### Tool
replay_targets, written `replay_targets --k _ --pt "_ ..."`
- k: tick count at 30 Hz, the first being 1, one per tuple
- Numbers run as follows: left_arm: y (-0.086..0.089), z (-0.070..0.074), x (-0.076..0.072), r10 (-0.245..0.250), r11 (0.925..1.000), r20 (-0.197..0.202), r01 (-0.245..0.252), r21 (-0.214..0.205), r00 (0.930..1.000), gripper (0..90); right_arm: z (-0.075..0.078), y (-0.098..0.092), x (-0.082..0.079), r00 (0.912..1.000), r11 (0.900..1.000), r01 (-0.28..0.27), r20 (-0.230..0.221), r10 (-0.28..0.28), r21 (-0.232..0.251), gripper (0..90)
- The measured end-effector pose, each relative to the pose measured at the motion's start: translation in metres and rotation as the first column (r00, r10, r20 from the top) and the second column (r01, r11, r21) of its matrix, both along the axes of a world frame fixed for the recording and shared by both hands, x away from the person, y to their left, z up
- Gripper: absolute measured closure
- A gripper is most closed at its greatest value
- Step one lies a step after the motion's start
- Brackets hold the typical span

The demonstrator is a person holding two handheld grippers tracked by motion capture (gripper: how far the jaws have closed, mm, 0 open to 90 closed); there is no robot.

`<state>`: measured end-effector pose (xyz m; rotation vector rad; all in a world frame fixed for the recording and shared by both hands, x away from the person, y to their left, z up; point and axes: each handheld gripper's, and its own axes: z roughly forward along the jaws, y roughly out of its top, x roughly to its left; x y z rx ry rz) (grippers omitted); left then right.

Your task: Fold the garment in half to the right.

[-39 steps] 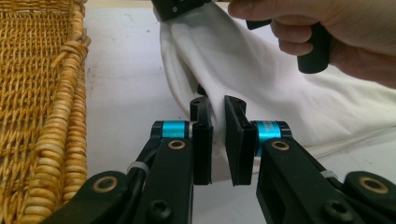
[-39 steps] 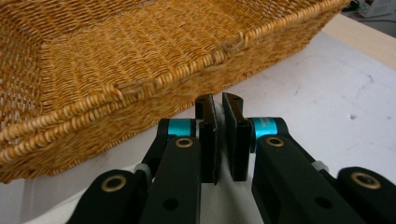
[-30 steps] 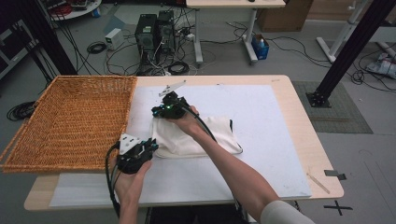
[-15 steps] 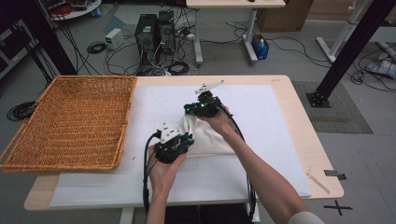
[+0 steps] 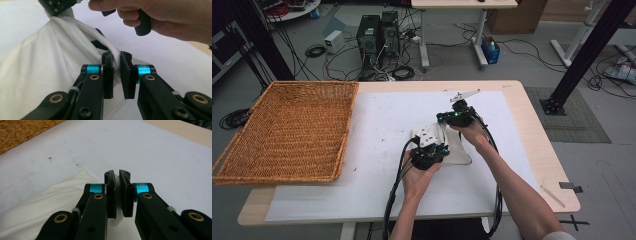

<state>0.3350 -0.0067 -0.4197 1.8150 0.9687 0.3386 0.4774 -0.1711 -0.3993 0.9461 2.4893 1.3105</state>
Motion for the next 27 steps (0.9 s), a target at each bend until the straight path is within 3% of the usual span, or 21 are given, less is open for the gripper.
replay_targets --k 13,17,21,23,27 --pt "-0.031 -0.010 0.004 -0.070 0.9973 -0.016 0.071 0.019 0.9974 81.4 -0.007 -0.027 -0.008 0.9984 0.9983 0.053 0.020 -0.053 -0.023 86.6" --pt "-0.039 -0.016 0.007 -0.086 0.9954 -0.044 0.088 0.039 0.9953 81.3 -0.012 -0.035 -0.007 0.9974 0.9972 0.072 -0.003 -0.072 -0.022 85.7" --pt "-0.047 -0.021 0.006 -0.113 0.9908 -0.048 0.116 0.070 0.9925 80.2 -0.019 -0.043 -0.008 0.9940 0.9936 0.109 -0.011 -0.109 -0.031 78.7" --pt "-0.051 -0.023 0.007 -0.137 0.9883 -0.058 0.140 0.060 0.9889 75.6 -0.021 -0.048 -0.009 0.9909 0.9905 0.134 -0.013 -0.134 -0.034 76.1" --pt "-0.061 -0.025 0.006 -0.178 0.9819 -0.038 0.180 0.059 0.9833 69.5 -0.024 -0.059 -0.009 0.9828 0.9823 0.183 -0.020 -0.184 -0.040 69.9"
